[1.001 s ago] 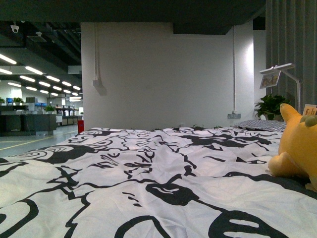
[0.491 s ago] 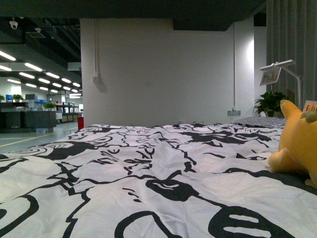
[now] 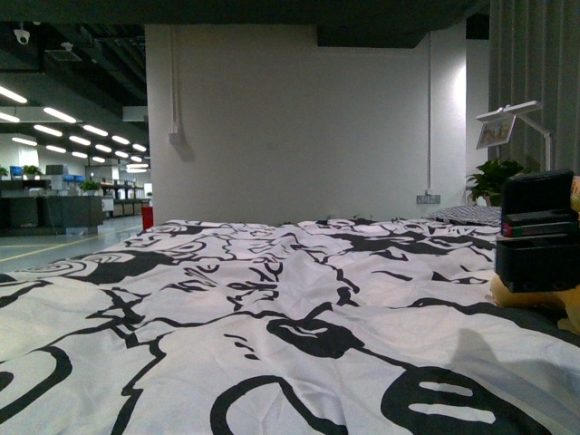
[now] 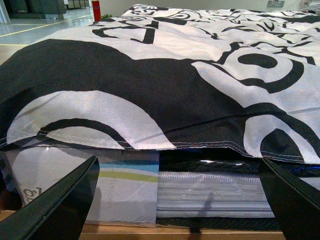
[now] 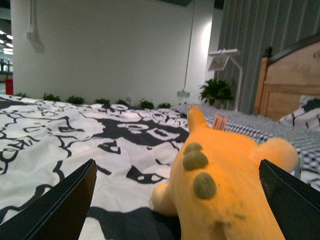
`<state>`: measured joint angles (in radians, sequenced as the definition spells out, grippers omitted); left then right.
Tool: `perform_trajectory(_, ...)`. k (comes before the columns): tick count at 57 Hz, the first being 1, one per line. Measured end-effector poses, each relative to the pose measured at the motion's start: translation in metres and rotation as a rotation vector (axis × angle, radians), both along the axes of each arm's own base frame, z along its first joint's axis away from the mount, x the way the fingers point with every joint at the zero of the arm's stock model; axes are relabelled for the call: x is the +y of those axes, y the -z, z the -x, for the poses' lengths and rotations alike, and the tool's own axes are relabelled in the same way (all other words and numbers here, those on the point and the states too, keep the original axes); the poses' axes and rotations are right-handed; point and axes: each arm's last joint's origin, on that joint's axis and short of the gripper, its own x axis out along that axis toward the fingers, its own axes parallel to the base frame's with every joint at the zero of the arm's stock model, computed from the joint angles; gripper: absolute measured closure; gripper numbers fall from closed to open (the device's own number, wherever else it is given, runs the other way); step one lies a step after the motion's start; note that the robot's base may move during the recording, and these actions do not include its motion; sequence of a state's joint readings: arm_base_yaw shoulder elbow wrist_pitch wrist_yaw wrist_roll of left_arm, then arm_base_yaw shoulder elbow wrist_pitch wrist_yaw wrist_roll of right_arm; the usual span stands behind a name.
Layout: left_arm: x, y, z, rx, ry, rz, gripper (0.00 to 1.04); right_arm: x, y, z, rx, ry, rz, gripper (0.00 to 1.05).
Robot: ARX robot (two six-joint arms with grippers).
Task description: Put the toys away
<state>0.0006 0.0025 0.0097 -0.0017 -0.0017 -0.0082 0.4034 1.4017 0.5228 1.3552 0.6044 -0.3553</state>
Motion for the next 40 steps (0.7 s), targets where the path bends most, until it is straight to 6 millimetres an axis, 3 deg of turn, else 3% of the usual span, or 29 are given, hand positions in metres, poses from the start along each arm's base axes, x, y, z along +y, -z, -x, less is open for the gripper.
perform_trajectory(25, 0.0, 0.0, 0.0, 0.0, 0.0, 0.0, 0.06, 0.004, 0.006, -0.008, 0.008, -0.002, 0.058, 0.07)
perform_trajectory(28, 0.0, 0.0, 0.0, 0.0, 0.0, 0.0, 0.06, 0.008, 0.005, -0.024, 0.037, 0.03, 0.097, 0.07)
perform_trajectory(32, 0.0, 0.0, 0.0, 0.0, 0.001, 0.0, 0.06, 0.01, -0.004, -0.065, 0.123, 0.054, 0.102, 0.07)
perform_trajectory(40, 0.0, 0.0, 0.0, 0.0, 0.001, 0.0, 0.06, -0.007, -0.007, -0.077, 0.231, 0.026, 0.006, 0.07)
